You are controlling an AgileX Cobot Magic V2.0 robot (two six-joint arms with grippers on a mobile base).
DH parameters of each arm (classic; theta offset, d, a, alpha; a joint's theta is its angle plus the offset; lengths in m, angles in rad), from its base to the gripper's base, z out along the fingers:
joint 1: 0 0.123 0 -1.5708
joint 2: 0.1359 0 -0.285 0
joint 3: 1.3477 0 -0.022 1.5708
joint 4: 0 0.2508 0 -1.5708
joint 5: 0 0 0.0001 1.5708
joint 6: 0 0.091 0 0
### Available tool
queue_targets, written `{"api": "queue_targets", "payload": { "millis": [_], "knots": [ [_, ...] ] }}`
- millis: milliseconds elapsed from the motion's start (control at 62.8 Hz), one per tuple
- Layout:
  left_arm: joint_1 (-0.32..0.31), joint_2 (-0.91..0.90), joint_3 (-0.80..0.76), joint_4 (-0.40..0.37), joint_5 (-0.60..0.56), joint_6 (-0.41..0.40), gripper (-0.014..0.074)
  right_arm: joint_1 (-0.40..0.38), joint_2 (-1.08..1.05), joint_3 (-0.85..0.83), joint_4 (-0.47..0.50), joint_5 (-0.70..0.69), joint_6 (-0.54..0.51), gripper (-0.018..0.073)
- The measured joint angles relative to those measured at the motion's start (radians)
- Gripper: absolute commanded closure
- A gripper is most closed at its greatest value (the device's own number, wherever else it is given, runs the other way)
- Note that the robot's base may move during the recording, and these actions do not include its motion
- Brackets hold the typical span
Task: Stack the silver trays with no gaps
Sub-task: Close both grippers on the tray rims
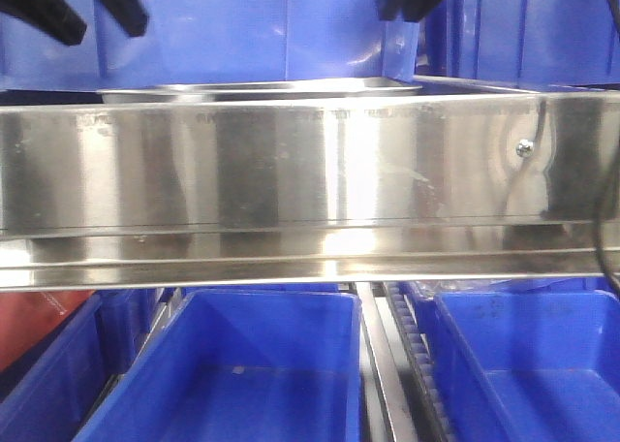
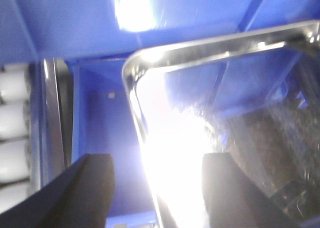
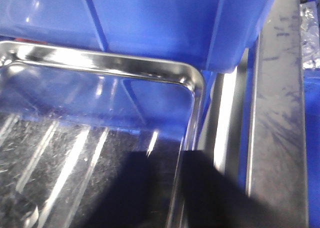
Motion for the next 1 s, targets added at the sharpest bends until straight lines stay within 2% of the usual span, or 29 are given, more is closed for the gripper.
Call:
{"api": "queue_targets", "payload": {
  "millis": [32, 80, 271, 605, 1004],
  "knots": [
    [0.0, 0.007, -0.002, 0.0, -0.001, 0.0, 0.0277, 0.0, 0.005, -0.005, 0.0, 0.01, -0.002, 0.0266],
    [0.0, 0.016, -0.013, 0.001, -0.001, 0.0, 0.0277, 0.0, 0.016, -0.01, 0.0, 0.022, -0.004, 0.0267],
    [0.0, 0.078, -0.052, 0.004, 0.019, 0.0, 0.0277, 0.0, 0.037, -0.012, -0.002, 0.064, -0.004, 0.0367],
    [0.0, 0.163, -0.116, 0.007, 0.115, -0.013, 0.0277, 0.0, 0.051, -0.012, -0.004, 0.087, -0.004, 0.0368],
    [0.008, 0.185, -0.128, 0.015, 0.12, -0.046, 0.0277, 0.0, 0.104, -0.014, -0.007, 0.087, -0.006, 0.0368]
  ]
}}
